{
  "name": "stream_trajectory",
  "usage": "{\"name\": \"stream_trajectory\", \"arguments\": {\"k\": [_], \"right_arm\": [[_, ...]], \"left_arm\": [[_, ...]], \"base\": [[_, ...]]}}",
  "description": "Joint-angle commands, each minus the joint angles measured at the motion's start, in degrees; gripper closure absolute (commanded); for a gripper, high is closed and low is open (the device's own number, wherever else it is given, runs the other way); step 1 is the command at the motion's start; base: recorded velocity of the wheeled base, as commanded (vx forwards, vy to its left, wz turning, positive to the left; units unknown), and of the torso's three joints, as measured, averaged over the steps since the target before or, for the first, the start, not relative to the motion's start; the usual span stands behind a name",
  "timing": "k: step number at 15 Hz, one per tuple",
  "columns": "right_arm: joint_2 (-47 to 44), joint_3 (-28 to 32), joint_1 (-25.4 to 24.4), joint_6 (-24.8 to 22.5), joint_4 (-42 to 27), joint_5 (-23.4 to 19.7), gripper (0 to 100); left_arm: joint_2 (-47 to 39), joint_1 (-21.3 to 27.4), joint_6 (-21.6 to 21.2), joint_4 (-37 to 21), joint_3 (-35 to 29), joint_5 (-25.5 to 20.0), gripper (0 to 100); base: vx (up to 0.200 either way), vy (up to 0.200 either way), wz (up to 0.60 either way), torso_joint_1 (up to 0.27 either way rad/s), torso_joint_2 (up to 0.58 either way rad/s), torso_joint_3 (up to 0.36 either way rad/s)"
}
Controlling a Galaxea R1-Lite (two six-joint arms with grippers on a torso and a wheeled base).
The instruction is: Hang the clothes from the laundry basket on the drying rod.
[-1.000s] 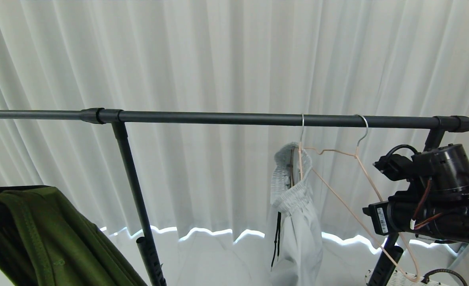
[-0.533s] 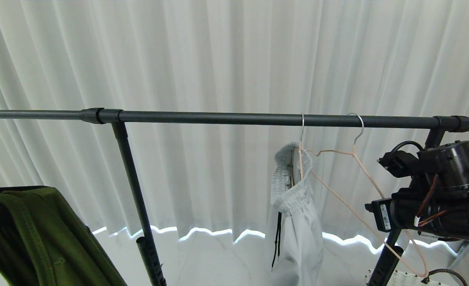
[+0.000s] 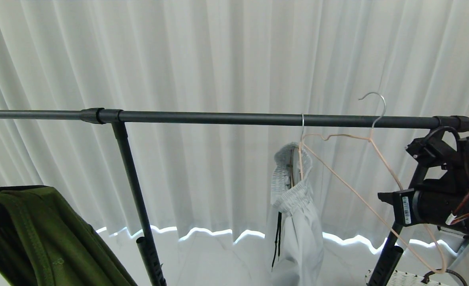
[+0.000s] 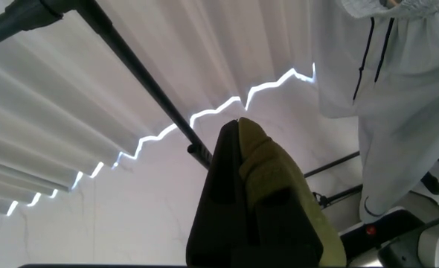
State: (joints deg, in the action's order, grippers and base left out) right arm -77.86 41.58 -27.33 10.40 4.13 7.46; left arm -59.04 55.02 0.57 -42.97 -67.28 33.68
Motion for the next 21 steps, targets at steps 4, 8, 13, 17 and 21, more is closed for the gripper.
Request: {"name": "stream_trajectory", "arguments": {"k": [4,8,13,17,21], "right_arm": [[9.0,-4.0,0.0,-0.2,-0.7,0.0,100],[12.6,-7.1,0.0,-0.4,-1.5,0.0,100],[13.3,-7.1,-0.4,-0.7,-1.0,-0.3,100],[14.8,-7.0,-4.2,-0.6,-0.7,-0.4,100],[17.5,-7.3,-19.0,-0.2,-0.1,-0.4,100]], "left_arm": [[-0.5,0.0,-1.1,0.0,1.6,4.4,100],[-0.2,-0.1,-1.1,0.0,2.1,4.5,100],[-0.5,0.0,-1.1,0.0,2.1,4.5,100],[-0.5,0.1,-1.1,0.0,2.2,4.4,100],[-1.5,0.1,-1.1,0.0,4.3,4.4,100]], "base": [[-0.1,0.0,0.0,0.004,0.0,0.002],[-0.2,0.0,0.0,-0.001,0.0,0.006],[-0.2,0.0,0.0,0.0,0.0,0.002],[-0.2,0.0,0.0,0.004,0.0,0.004],[0.0,0.0,0.0,0.0,0.0,0.0]]}}
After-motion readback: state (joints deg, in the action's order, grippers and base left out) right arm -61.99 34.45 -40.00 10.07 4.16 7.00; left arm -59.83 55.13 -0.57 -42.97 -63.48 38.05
